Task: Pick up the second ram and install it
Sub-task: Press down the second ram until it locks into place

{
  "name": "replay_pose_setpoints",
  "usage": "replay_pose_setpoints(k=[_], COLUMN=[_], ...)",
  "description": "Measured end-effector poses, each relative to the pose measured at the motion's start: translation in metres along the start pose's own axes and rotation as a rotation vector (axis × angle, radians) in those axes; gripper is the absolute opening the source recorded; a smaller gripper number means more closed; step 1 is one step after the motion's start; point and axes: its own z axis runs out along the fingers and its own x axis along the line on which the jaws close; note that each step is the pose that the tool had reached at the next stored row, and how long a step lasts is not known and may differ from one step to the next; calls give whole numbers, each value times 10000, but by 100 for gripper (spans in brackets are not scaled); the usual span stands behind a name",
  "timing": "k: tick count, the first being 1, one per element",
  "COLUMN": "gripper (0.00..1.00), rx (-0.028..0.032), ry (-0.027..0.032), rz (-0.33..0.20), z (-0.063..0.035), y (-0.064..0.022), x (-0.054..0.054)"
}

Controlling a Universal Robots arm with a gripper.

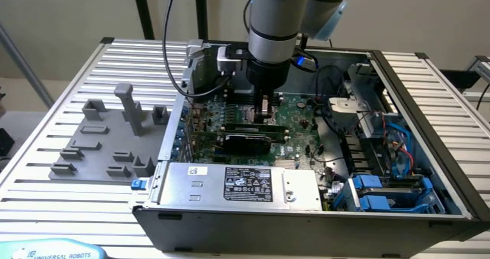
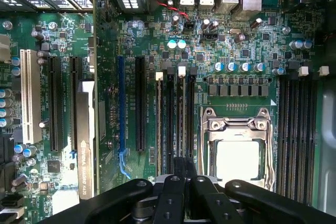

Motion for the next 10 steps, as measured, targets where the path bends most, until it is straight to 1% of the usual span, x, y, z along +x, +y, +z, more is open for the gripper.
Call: replay_pose_setpoints(k=[6, 10], gripper=[11, 11], rx=[0, 0], ry=[0, 1], rz=[1, 0], z=[7, 52], y=[3, 10], x=[-3, -16])
